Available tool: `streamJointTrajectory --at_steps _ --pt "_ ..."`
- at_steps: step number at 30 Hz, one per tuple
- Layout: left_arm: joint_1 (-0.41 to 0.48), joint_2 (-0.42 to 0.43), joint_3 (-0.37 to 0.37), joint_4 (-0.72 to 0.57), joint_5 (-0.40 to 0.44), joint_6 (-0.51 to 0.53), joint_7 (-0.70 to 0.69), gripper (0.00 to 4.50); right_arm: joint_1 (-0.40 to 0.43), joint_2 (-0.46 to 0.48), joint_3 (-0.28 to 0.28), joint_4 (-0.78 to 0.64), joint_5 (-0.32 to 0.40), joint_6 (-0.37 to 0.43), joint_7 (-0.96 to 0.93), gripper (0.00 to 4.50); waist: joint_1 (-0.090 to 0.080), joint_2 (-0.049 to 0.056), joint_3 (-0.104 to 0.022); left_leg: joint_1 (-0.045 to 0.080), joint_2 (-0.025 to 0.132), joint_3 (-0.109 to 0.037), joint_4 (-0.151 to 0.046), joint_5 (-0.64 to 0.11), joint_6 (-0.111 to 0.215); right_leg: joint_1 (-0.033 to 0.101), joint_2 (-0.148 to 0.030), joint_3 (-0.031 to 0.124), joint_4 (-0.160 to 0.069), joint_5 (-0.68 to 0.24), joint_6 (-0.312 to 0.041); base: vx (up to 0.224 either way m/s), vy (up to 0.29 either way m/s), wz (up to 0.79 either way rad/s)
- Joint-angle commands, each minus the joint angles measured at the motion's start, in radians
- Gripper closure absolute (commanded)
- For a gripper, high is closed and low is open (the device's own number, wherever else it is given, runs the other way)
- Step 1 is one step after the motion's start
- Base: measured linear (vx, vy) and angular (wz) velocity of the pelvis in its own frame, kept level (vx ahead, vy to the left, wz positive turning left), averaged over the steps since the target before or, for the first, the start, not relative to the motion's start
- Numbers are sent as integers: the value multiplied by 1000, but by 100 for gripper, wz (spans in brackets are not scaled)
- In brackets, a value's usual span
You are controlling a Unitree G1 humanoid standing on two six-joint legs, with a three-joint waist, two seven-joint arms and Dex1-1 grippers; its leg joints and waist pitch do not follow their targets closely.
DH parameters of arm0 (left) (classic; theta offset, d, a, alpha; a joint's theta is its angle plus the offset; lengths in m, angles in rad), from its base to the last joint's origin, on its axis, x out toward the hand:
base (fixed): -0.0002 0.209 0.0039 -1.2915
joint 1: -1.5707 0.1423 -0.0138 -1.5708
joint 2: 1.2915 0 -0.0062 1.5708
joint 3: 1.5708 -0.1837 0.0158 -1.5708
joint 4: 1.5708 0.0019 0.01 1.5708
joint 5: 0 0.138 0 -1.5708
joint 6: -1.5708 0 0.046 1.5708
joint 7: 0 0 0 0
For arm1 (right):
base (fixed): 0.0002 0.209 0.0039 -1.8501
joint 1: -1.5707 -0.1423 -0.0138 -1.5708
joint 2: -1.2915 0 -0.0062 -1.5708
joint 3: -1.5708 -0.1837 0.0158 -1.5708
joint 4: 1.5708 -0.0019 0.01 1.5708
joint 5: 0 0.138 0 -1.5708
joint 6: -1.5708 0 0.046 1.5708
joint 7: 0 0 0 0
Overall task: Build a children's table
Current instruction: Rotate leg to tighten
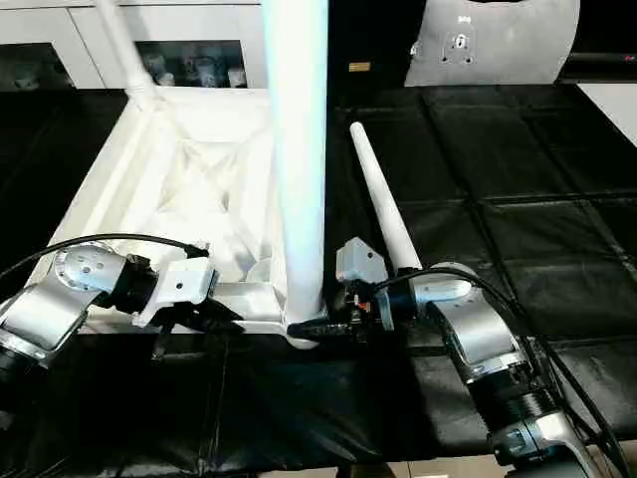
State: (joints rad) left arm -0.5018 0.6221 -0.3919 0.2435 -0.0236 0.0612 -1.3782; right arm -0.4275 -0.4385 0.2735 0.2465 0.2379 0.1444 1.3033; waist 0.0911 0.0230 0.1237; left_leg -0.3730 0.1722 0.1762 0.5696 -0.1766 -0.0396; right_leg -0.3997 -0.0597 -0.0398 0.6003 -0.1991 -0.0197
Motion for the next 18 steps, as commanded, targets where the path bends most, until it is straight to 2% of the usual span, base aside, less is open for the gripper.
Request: streamJointTrajectory --at_steps 1,5,7,8,10,11,12,14,15,16,17,18 --pt "27 14 -78 21 44 2 -49 450 7 -2 21 -5 6 14 32 180 -4 -4 -67 16 62 -13 -59 -120 85 44 -83 47 -51 -68 -289 0 0 0" --pt "44 17 -55 6 30 34 -24 450 39 -1 25 -44 25 61 24 181 -3 -6 -68 14 61 -13 -59 -105 87 46 -84 47 -48 -53 -288 0 0 0" --pt "74 18 -21 -25 27 103 40 450 103 18 26 -112 49 124 -28 182 -2 -5 -66 14 64 -13 -60 -96 90 45 -84 48 -46 -35 -286 0 0 0" --pt "77 17 -18 -28 26 109 45 450 108 21 26 -117 50 129 -34 182 -1 -6 -67 14 62 -13 -60 -103 93 45 -86 48 -50 -44 -283 0 0 0" --pt "119 4 23 -85 8 190 114 450 168 60 28 -177 53 168 -119 183 -5 -6 -62 11 61 -15 -63 -114 86 45 -84 47 -53 -71 -275 0 0 0" --pt "154 -12 49 -145 -5 255 164 450 207 98 38 -213 39 194 -194 183 -5 -5 -63 14 63 -15 -65 -118 78 45 -85 48 -54 -80 -272 0 0 0" --pt "176 -22 65 -186 -12 298 196 450 231 123 46 -236 28 211 -244 184 -8 -5 -55 12 64 -17 -71 -147 65 41 -86 48 -60 -124 -263 0 0 0" --pt "189 -28 73 -209 -16 323 213 450 244 137 50 -249 21 223 -271 184 -16 -8 -45 17 57 -20 -84 -246 29 38 -86 50 -82 -343 -210 0 0 0" --pt "189 -28 73 -209 -16 323 213 450 244 137 50 -249 21 223 -271 184 -19 -9 -45 18 58 -22 -84 -258 21 38 -89 52 -85 -375 -198 0 0 0" --pt "236 -108 100 -310 -12 446 330 450 274 238 58 -265 -6 278 -413 185 -25 -12 -39 15 59 -25 -89 -278 12 34 -89 54 -90 -424 -179 0 0 0" --pt "241 -118 102 -322 -11 460 344 450 277 250 59 -266 -10 285 -429 185 -31 -9 -41 13 65 -26 -93 -270 -2 37 -89 55 -82 -402 -183 0 0 0" --pt "266 -197 111 -381 4 541 442 450 286 325 64 -258 -46 313 -539 185 -38 -12 -32 12 61 -29 -100 -324 -14 30 -88 51 -94 -489 -160 0 0 0"
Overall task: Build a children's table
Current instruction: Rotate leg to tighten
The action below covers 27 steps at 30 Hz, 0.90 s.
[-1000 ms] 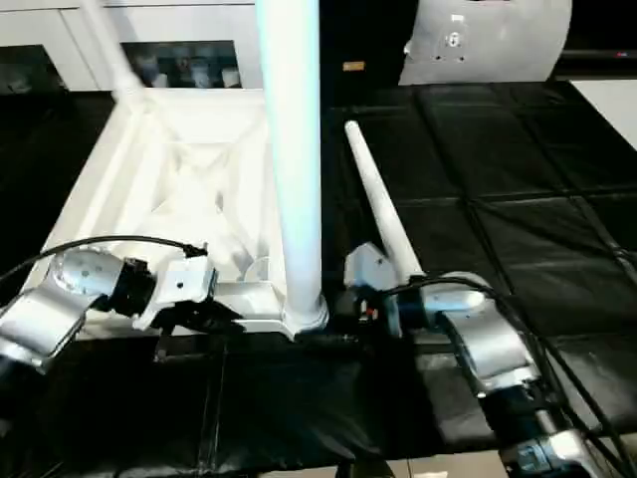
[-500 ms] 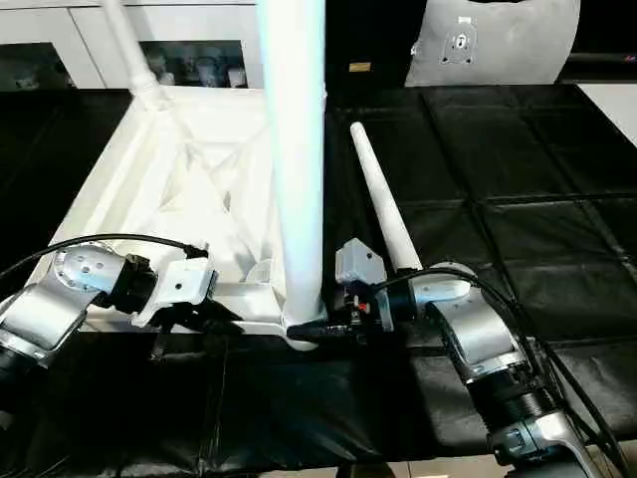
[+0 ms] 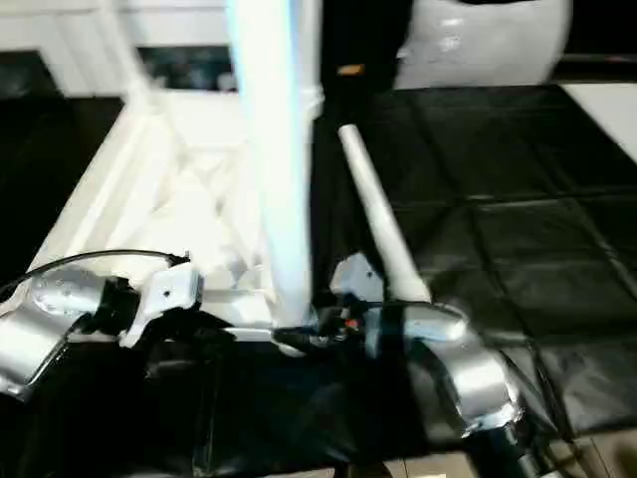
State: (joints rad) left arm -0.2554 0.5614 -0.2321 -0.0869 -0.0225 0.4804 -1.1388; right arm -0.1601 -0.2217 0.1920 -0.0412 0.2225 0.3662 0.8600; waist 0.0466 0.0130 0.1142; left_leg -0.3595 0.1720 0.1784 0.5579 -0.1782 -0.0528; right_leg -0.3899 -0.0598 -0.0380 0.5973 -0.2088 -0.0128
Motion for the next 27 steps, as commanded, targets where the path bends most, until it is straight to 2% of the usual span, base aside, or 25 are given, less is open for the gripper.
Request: streamJointTrajectory --at_steps 1,2,3,4,6,7,8,9,10,12,15,16,17,18,20,22,23,24,25,26,27 --pt "23 -159 -48 -61 9 138 228 450 19 125 147 36 -43 94 -123 185 -5 -3 -11 6 56 -38 -92 -395 -20 12 -90 46 -105 -609 -134 0 0 0" --pt "25 -186 -49 -70 17 156 256 450 18 144 149 44 -56 98 -153 185 -10 -4 -8 10 52 -43 -91 -428 -30 11 -93 44 -111 -678 -109 -47 30 -19" --pt "27 -229 -50 -81 31 184 300 450 16 172 152 59 -75 106 -201 185 -21 -6 -11 9 50 -54 -92 -450 -40 15 -99 41 -121 -743 -67 -47 30 -19" --pt "21 -275 -55 -73 51 193 348 450 5 203 150 86 -92 103 -247 185 -22 -7 -12 9 48 -56 -93 -454 -37 16 -97 39 -124 -737 -60 -52 44 -21" --pt "17 -305 -58 -67 64 198 378 450 -2 222 149 104 -102 101 -275 186 -24 -8 -10 15 46 -57 -94 -476 -29 9 -94 39 -134 -724 -49 0 0 0" --pt "5 -369 -63 -60 90 216 449 450 -24 276 130 144 -113 101 -356 186 -25 -8 -9 18 46 -56 -94 -484 -26 3 -94 42 -137 -735 -45 0 0 0" --pt "-1 -392 -65 -60 98 229 476 450 -34 300 119 158 -114 103 -394 186 -30 -4 -7 25 46 -56 -91 -500 -27 -5 -94 42 -142 -743 -47 0 0 0" --pt "-7 -411 -67 -60 104 240 499 450 -43 321 108 172 -114 105 -427 186 -34 -6 -8 31 43 -58 -88 -521 -31 -6 -92 37 -146 -742 -38 0 0 0" --pt "-16 -425 -72 -56 110 242 513 450 -57 338 97 190 -111 102 -449 186 -37 -3 -9 30 44 -63 -94 -543 -32 -2 -87 32 -144 -709 -35 0 0 0" --pt "-24 -432 -84 -76 127 271 512 450 -71 365 78 196 -120 102 -469 186 -42 2 -12 20 47 -66 -103 -566 -32 5 -84 32 -135 -633 -41 0 0 0" --pt "-24 -392 -97 -100 140 296 489 450 -70 358 58 181 -131 78 -480 186 -40 2 -9 30 45 -63 -101 -592 -31 -6 -87 35 -144 -650 -37 0 0 0" --pt "-23 -384 -99 -103 142 297 487 450 -68 353 56 178 -132 76 -479 186 -41 2 -10 28 45 -64 -103 -592 -30 -4 -88 35 -144 -639 -37 0 0 0" --pt "-21 -375 -99 -103 143 296 481 450 -65 346 52 174 -131 72 -475 151 -40 2 -12 24 46 -65 -104 -581 -29 0 -89 36 -141 -617 -42 0 0 0" --pt "-15 -344 -100 -105 151 296 463 450 -54 323 37 162 -128 59 -462 116 -37 3 -17 16 50 -65 -109 -546 -26 7 -89 39 -132 -555 -57 0 0 0" --pt "-12 -331 -100 -104 156 297 456 450 -51 314 28 159 -127 53 -459 116 -34 4 -22 14 53 -56 -106 -497 -24 6 -89 46 -126 -459 -88 0 0 0" --pt "-6 -267 -103 -97 161 274 413 450 -30 263 0 117 -102 30 -418 95 -29 5 -33 12 54 -48 -102 -424 -16 15 -86 49 -112 -336 -128 0 0 0" --pt "-6 -263 -103 -96 161 272 411 450 -28 259 -2 113 -100 29 -414 81 -28 4 -34 10 53 -46 -101 -406 -10 18 -85 49 -110 -312 -134 0 0 0" --pt "-3 -225 -107 -91 158 251 380 450 -13 226 -14 77 -77 18 -373 69 -22 4 -38 14 53 -37 -95 -368 8 19 -85 51 -110 -278 -153 0 0 0" --pt "-2 -202 -108 -87 156 239 359 450 -3 204 -20 53 -64 13 -345 69 -22 4 -38 14 53 -37 -95 -368 8 19 -85 51 -110 -278 -153 0 0 0" --pt "-2 -190 -108 -84 155 232 348 450 2 193 -23 41 -58 10 -330 61 -14 5 -42 16 54 -35 -92 -355 19 21 -85 51 -110 -287 -154 0 0 0" --pt "-3 -166 -109 -75 153 209 326 450 12 167 -29 18 -47 8 -299 37 -9 6 -48 14 54 -34 -91 -336 24 26 -86 49 -109 -292 -161 0 0 0"
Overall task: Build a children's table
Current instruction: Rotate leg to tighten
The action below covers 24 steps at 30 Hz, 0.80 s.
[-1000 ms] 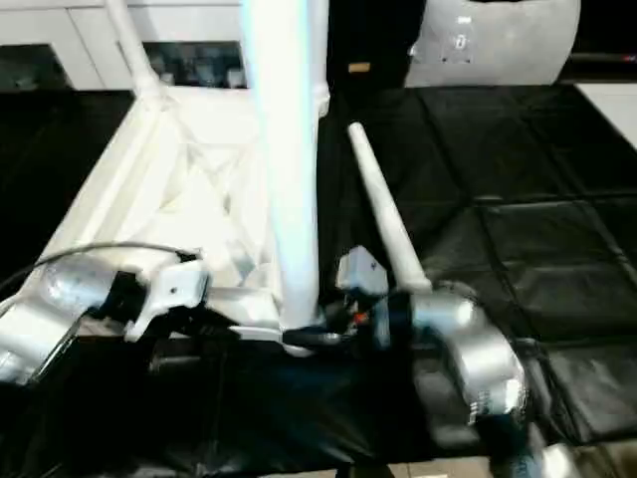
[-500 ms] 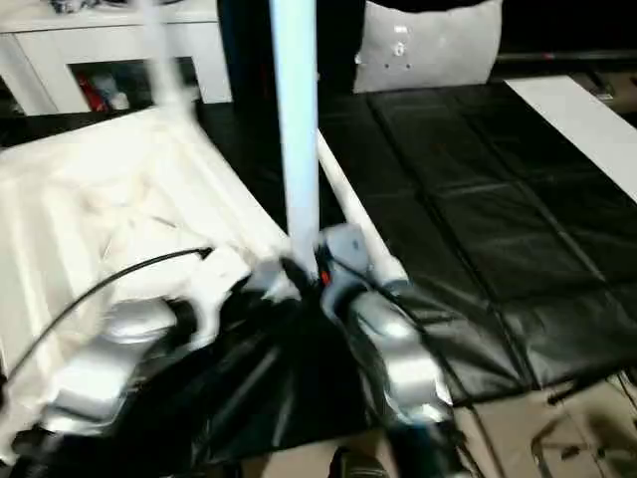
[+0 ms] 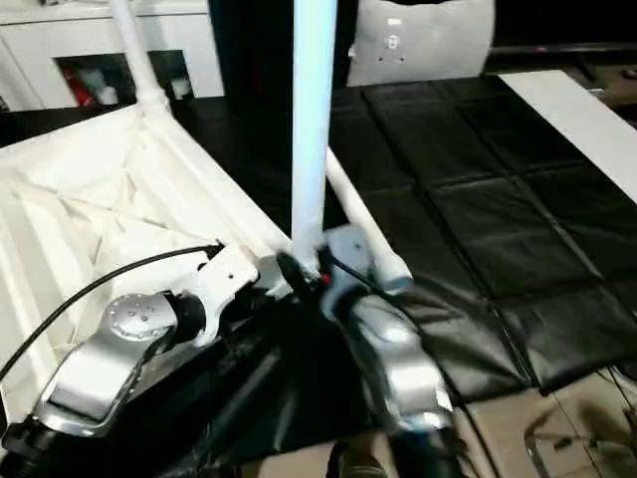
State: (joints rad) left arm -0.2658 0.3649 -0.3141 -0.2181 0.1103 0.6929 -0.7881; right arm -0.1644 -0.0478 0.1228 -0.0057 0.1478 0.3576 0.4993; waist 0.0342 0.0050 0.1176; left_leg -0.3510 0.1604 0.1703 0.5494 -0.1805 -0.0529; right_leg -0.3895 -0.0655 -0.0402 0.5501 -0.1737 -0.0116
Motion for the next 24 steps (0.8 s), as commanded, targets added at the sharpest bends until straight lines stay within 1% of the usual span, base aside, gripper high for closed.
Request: streamJointTrajectory --at_steps 1,2,3,4,5,6,7,8,9,10,11,12,13,14,15,16,17,18,19,21,22,23,24 --pt "7 31 -27 56 20 -4 -24 450 16 -7 41 -18 28 16 62 37 7 11 -53 4 66 -23 -78 -312 28 24 -80 53 -60 -321 -169 48 -56 1" --pt "5 48 -30 61 15 -18 -34 450 22 -22 37 -31 33 16 81 24 13 8 -56 3 62 -18 -71 -288 32 21 -79 56 -58 -305 -180 47 -69 5" --pt "1 78 -28 76 5 -58 -65 450 36 -60 28 -62 49 19 126 24 14 8 -59 2 63 -17 -69 -269 34 23 -80 57 -53 -288 -187 47 -69 5" --pt "-4 100 -24 92 -5 -89 -89 450 46 -96 23 -86 63 17 169 15 18 9 -60 -2 61 -18 -67 -245 42 27 -80 56 -51 -275 -187 39 -70 3" --pt "-7 121 -22 108 -18 -127 -117 450 52 -130 19 -103 76 11 206 15 23 10 -69 -6 60 -16 -60 -197 51 35 -77 54 -41 -223 -191 34 -62 0" --pt "-9 132 -23 117 -25 -155 -135 450 53 -147 16 -109 82 8 222 6 29 11 -71 -8 59 -13 -54 -159 60 34 -72 53 -34 -162 -201 34 -62 0" --pt "-10 142 -23 125 -32 -179 -152 450 52 -162 14 -113 87 4 236 6 30 12 -72 -11 58 -13 -52 -142 66 37 -71 49 -30 -132 -214 21 -52 -1" --pt "-12 164 -29 147 -48 -236 -199 450 41 -197 8 -111 95 -11 271 6 34 9 -78 -10 58 -12 -48 -128 67 42 -72 46 -28 -126 -218 0 0 0" --pt "-13 168 -31 151 -51 -247 -211 450 37 -205 7 -107 93 -18 278 6 33 11 -78 -10 59 -12 -48 -124 67 41 -72 46 -26 -123 -222 0 0 0" --pt "-15 181 -38 162 -57 -269 -241 450 24 -225 7 -95 88 -36 300 6 31 8 -78 -11 59 -11 -48 -121 67 41 -70 45 -25 -122 -224 0 0 0" --pt "-17 187 -42 167 -58 -276 -253 450 18 -233 7 -90 86 -44 309 6 32 12 -79 -8 61 -13 -49 -128 64 40 -70 43 -25 -142 -226 0 0 0" --pt "-26 212 -58 193 -65 -323 -307 450 -9 -268 11 -66 89 -62 367 6 31 12 -77 -5 62 -13 -49 -138 63 38 -69 43 -27 -157 -230 0 0 0" --pt "-30 220 -64 204 -71 -343 -324 450 -17 -280 12 -60 92 -65 385 6 31 14 -78 -2 64 -13 -49 -150 58 37 -69 44 -25 -167 -237 0 0 0" --pt "-37 229 -69 221 -86 -368 -360 450 -38 -301 17 -38 91 -75 419 6 32 14 -76 -1 63 -12 -48 -157 57 36 -69 44 -26 -170 -238 0 0 0" --pt "-48 235 -73 237 -101 -395 -396 450 -63 -331 31 -9 77 -101 457 6 32 16 -76 2 63 -13 -49 -176 54 35 -68 43 -26 -185 -243 0 0 0" --pt "-62 242 -82 255 -108 -417 -427 450 -85 -360 46 17 68 -120 503 6 34 18 -76 6 64 -12 -48 -184 50 31 -68 43 -24 -178 -250 0 0 0" --pt "-64 243 -83 259 -108 -422 -430 450 -88 -364 48 20 70 -120 513 6 34 17 -76 6 64 -11 -48 -187 51 32 -67 42 -25 -176 -253 0 0 0" --pt "-78 246 -93 279 -109 -446 -450 450 -103 -384 59 37 80 -122 562 6 40 21 -76 10 65 -11 -48 -197 53 30 -67 43 -24 -173 -259 0 0 0" --pt "-84 247 -97 287 -109 -455 -458 450 -110 -392 62 45 84 -124 581 6 44 20 -77 6 65 -11 -47 -196 56 34 -69 44 -22 -166 -263 0 0 0" --pt "-107 239 -107 318 -121 -489 -503 450 -143 -409 73 86 103 -128 653 6 54 23 -79 4 67 -12 -45 -182 57 36 -73 44 -17 -138 -270 0 0 0" --pt "-107 239 -107 318 -121 -489 -503 450 -143 -409 73 86 103 -128 653 6 54 23 -79 4 67 -12 -45 -182 57 36 -73 44 -17 -138 -270 0 0 0" --pt "-117 237 -113 326 -122 -500 -518 450 -156 -412 80 102 104 -132 675 34 55 20 -78 3 66 -11 -44 -185 60 37 -72 42 -17 -143 -275 0 0 0" --pt "-125 236 -118 334 -121 -506 -528 450 -167 -416 88 119 96 -142 686 34 56 22 -77 2 67 -12 -44 -187 58 37 -73 42 -16 -149 -275 0 0 0"
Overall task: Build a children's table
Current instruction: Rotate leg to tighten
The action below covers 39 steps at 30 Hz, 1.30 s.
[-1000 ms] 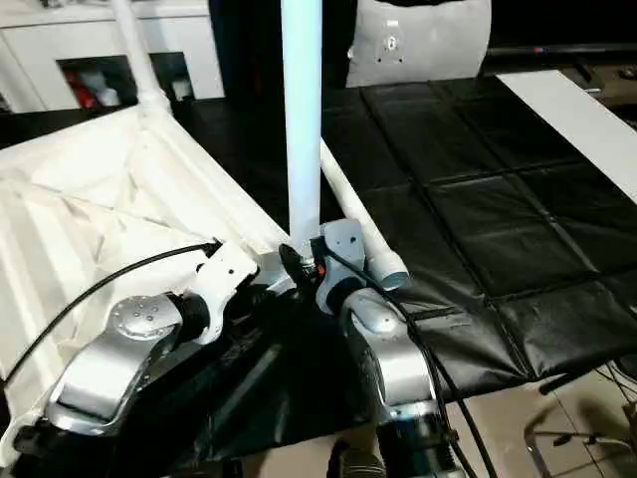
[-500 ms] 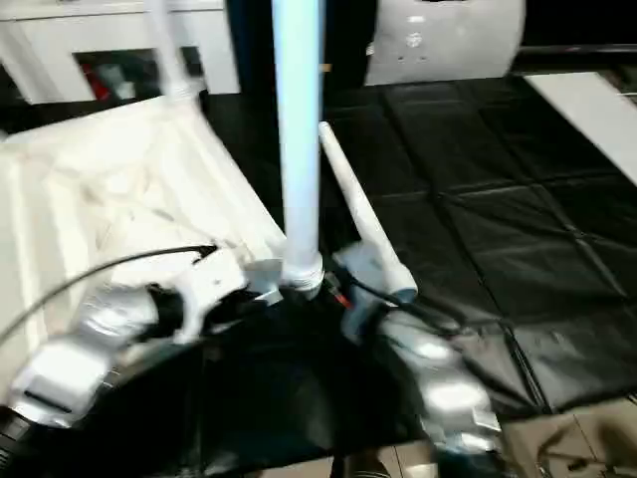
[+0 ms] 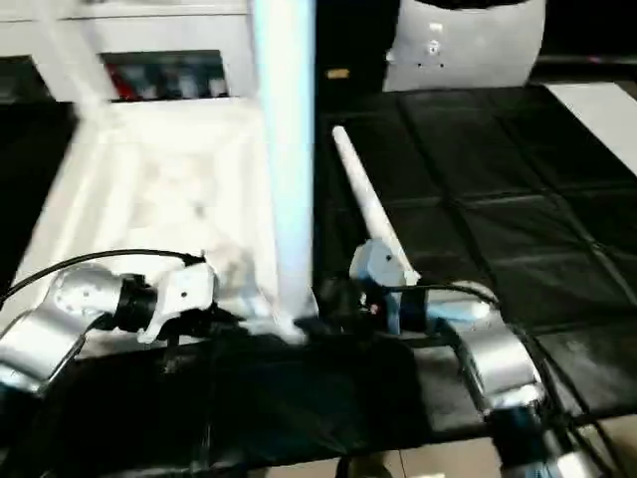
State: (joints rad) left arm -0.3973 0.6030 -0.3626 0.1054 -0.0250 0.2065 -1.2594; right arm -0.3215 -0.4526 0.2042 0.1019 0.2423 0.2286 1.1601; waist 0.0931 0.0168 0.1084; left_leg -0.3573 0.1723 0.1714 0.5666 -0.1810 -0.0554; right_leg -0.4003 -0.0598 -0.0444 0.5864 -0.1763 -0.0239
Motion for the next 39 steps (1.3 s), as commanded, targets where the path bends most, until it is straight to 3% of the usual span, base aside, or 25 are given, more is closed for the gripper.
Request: streamJointTrajectory --at_steps 1,7,18,22,26,28,29,31,32,33,35,37,38,39 --pt "0 -3 -73 20 13 -29 -66 450 -20 -14 14 27 -4 -25 34 34 -2 8 -67 8 55 -12 -60 -191 59 48 -81 48 -54 -160 -261 0 0 0" --pt "-38 -16 -98 77 27 -83 -97 450 -63 -9 47 95 -23 -63 74 83 3 8 -63 8 55 -14 -61 -216 44 47 -80 48 -58 -236 -245 0 0 0" --pt "-60 -22 -114 116 30 -126 -130 450 -111 24 83 164 -15 -84 130 182 13 12 -62 6 59 -14 -63 -213 46 44 -81 47 -53 -198 -259 0 0 0" --pt "-62 -19 -116 127 34 -138 -136 450 -121 28 92 175 -16 -78 154 186 12 10 -61 8 58 -14 -64 -233 41 43 -83 48 -59 -253 -246 0 0 0" --pt "-61 -15 -109 130 34 -133 -131 450 -115 24 93 166 -6 -62 165 187 13 10 -61 8 59 -14 -65 -224 41 42 -82 48 -58 -236 -245 0 0 0" --pt "-55 -18 -95 127 34 -112 -104 450 -92 22 89 136 14 -32 162 187 13 12 -62 7 59 -14 -65 -219 43 43 -80 48 -57 -219 -251 0 0 0" --pt "-49 -21 -84 120 28 -88 -87 450 -73 24 86 112 25 -11 151 187 15 19 -60 8 60 -14 -65 -223 42 42 -81 48 -57 -221 -251 0 0 0" --pt "-28 -42 -43 80 17 14 -1 450 -1 50 76 26 51 54 78 187 16 16 -58 8 60 -14 -67 -230 41 42 -80 49 -58 -217 -248 0 0 0" --pt "-28 -42 -43 80 17 14 -1 450 -1 50 76 26 51 54 78 188 16 15 -59 8 62 -13 -68 -222 38 44 -80 50 -57 -207 -246 0 0 0" --pt "-12 -69 -12 47 0 75 61 450 46 86 71 -19 43 89 -11 188 15 18 -56 5 59 -15 -68 -220 43 42 -81 50 -58 -217 -245 0 0 0" --pt "4 -103 12 8 -7 139 126 450 90 137 72 -46 8 93 -118 189 10 21 -46 3 59 -16 -76 -263 29 38 -82 51 -69 -302 -222 0 0 0" --pt "13 -132 24 -19 -1 185 178 450 116 181 73 -55 -16 107 -200 189 0 17 -35 7 53 -22 -85 -345 3 31 -84 50 -87 -505 -160 0 0 0" --pt "17 -152 31 -33 -2 212 207 450 128 208 73 -60 -24 119 -241 189 -3 18 -32 11 51 -24 -86 -371 -3 27 -84 49 -93 -564 -140 0 0 0" --pt "22 -180 40 -48 -3 247 245 450 138 239 73 -64 -33 133 -291 189 -12 17 -27 21 47 -29 -85 -417 -10 18 -88 48 -110 -682 -97 0 0 0"
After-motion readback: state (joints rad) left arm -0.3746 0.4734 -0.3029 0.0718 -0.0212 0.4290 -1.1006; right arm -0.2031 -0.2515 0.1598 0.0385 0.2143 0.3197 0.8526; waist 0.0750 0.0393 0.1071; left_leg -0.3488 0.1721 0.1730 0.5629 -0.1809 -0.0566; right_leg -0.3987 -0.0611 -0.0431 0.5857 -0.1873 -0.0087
